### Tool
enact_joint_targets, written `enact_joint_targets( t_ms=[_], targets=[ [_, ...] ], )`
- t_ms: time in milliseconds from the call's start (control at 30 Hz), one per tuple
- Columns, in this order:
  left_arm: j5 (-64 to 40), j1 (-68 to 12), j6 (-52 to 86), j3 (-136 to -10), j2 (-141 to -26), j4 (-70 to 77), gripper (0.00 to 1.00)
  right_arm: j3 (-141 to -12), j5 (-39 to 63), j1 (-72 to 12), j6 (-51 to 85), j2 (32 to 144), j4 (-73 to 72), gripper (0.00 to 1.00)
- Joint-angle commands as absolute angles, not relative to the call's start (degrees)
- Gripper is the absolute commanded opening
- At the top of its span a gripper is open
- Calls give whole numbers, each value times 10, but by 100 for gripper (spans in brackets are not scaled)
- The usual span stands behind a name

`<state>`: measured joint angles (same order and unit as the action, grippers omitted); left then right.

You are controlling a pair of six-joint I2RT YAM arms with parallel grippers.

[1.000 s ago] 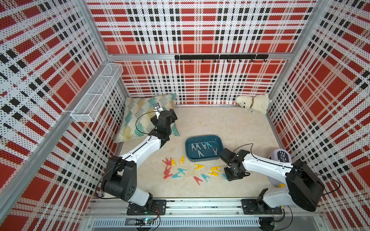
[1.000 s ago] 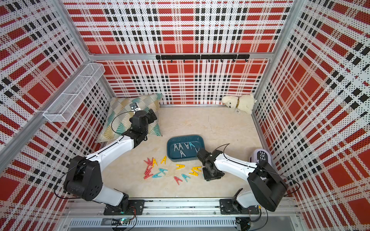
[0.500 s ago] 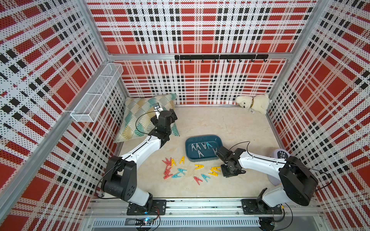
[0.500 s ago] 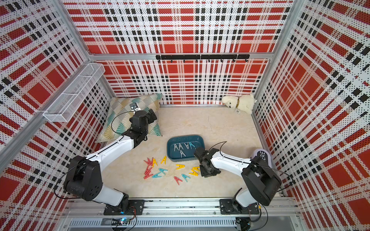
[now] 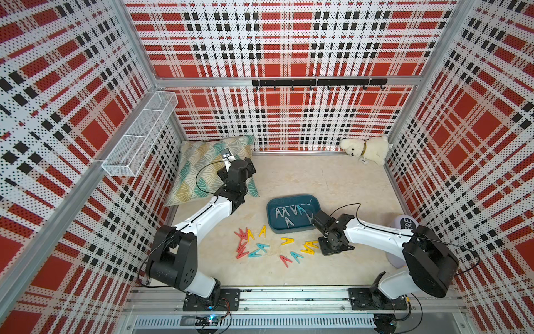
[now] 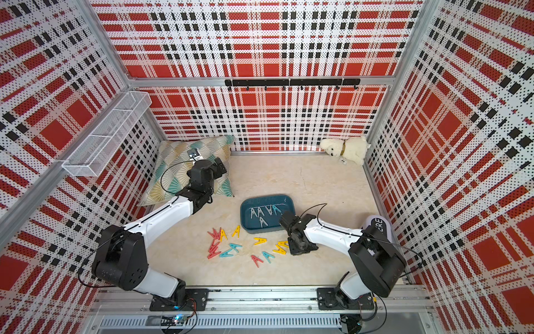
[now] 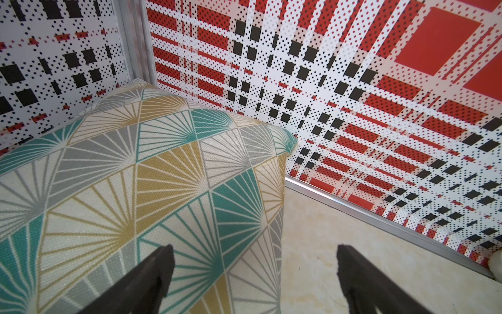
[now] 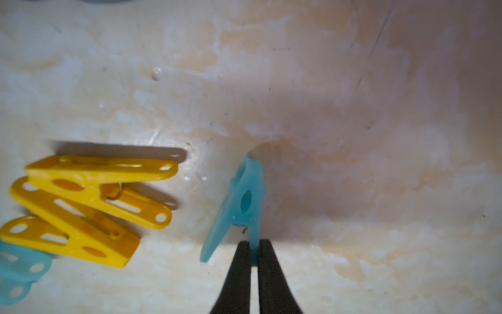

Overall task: Put the clothespins into the storage box
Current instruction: Pick up the clothespin from the center of the board, then place the clothespin in the storage box.

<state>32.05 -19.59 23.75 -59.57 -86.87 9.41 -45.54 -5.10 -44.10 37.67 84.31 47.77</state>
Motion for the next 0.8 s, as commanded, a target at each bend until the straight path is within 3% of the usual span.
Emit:
enact_joint_targets(
  t_ms=[0,200,367,767],
  targets=[
    [319,-196,235,-603,-862,98,99,-480,-58,-445,368,808,511,10],
    [325,-195,230,-607,-862,91,99,-552,-54,-441,335,758,579,10],
    [322,-195,232,-606,-861,89,99,-649,-73,-432,293,778,600,10],
    [321,-197,229,-609,-862,88,99,-832,-40,-429,201,1022,490,10]
  ],
)
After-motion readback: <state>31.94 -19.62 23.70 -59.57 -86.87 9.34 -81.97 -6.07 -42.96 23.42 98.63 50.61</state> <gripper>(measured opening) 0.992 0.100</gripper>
